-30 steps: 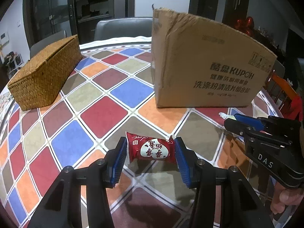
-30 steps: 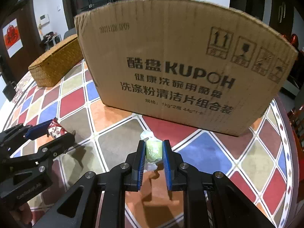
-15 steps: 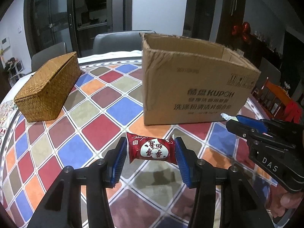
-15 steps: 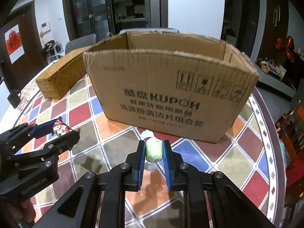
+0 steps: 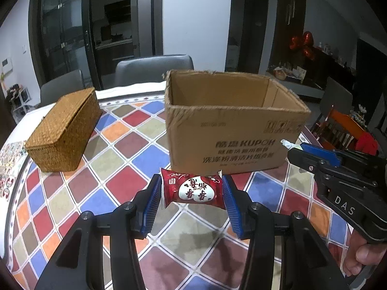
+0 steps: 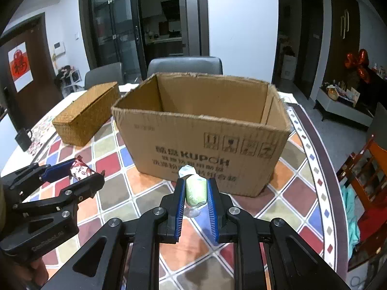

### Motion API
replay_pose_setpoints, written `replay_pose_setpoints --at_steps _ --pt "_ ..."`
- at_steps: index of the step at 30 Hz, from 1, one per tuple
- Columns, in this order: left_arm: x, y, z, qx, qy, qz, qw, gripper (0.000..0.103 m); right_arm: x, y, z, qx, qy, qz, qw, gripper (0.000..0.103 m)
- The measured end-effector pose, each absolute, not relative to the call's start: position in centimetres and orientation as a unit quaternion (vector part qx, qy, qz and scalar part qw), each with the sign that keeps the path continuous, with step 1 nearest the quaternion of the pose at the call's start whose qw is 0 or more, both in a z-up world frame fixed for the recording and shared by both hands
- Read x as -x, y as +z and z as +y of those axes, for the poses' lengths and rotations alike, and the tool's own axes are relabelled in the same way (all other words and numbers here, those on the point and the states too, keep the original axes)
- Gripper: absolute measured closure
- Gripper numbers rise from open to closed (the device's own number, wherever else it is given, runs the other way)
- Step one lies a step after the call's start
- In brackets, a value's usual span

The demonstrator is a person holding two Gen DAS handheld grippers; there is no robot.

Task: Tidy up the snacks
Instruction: 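Carry the red packet and green candy up over the box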

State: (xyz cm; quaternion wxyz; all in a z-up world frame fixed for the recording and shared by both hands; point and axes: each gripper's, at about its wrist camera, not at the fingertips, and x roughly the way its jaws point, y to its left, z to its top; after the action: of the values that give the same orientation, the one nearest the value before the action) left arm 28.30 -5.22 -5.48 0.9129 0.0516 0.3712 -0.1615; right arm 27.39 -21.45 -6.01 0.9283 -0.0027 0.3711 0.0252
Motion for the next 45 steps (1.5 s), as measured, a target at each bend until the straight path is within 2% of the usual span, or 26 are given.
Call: replay_pose_setpoints --at_steps 25,45 --pt "-30.8 0.9 -9.4 -0.067 -0.194 0.327 0.922 0.054 -27.8 1.1 -24.9 -0.003 0.009 0.311 0.950 0.084" --pt "-35.7 0.4 -11.1 -0.067 -0.207 0.324 0.921 0.054 -31.7 1.7 -26.0 0.003 0.006 0.310 0.951 0.084"
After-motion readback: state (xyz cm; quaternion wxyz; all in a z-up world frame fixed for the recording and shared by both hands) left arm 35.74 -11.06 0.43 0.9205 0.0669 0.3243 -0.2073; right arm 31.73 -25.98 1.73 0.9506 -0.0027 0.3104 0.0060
